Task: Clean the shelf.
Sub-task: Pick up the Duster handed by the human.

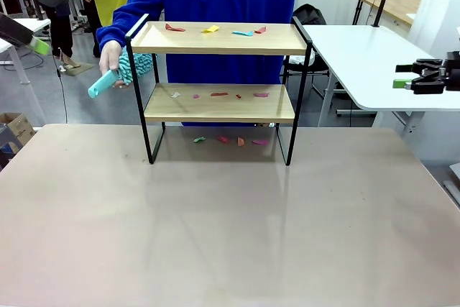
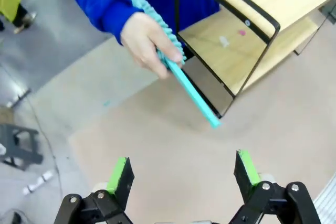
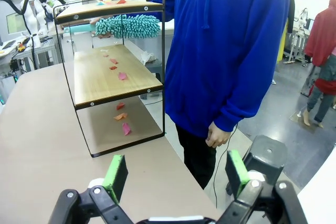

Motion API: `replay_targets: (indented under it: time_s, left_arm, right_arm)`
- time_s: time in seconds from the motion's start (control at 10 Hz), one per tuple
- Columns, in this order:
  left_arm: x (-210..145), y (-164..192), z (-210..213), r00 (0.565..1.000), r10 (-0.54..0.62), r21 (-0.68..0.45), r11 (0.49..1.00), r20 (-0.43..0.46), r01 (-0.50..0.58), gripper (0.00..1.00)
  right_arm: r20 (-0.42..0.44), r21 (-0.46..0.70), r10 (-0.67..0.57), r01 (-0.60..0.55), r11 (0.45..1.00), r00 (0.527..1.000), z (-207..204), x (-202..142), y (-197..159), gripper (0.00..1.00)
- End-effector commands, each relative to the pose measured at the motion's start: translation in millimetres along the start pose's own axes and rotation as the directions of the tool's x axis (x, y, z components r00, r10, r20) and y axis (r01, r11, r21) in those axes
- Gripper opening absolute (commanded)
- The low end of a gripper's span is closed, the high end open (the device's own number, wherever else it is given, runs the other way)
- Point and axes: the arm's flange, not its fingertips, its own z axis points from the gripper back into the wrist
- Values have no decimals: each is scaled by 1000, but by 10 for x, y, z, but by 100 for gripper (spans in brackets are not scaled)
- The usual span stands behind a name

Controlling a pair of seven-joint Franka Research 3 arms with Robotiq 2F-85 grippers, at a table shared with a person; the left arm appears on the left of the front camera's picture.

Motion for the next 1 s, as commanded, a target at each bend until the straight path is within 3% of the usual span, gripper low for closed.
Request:
replay_targets:
  time_s: [0.0,0.1,0.4,0.6,0.9]
  left_arm:
    - [50,-58,-87,993,109,7,994,-51,-109,100]
    - [0,0,0,1000,0,0,1000,0,0,100]
    - [8,-77,-77,999,35,-9,999,-23,-35,100]
    - [69,-467,-192,998,55,97,994,25,-57,100]
    - [125,-771,-558,995,102,157,982,18,-104,100]
  right_arm:
    - [4,0,4,-4,1000,1000,-10,27,9,100]
    - [4,0,4,-4,1000,1000,-10,27,9,100]
    - [4,0,4,-4,1000,1000,-10,27,9,100]
    - [4,0,4,-4,1000,1000,-10,27,9,100]
    - [4,0,4,-4,1000,1000,-10,27,9,100]
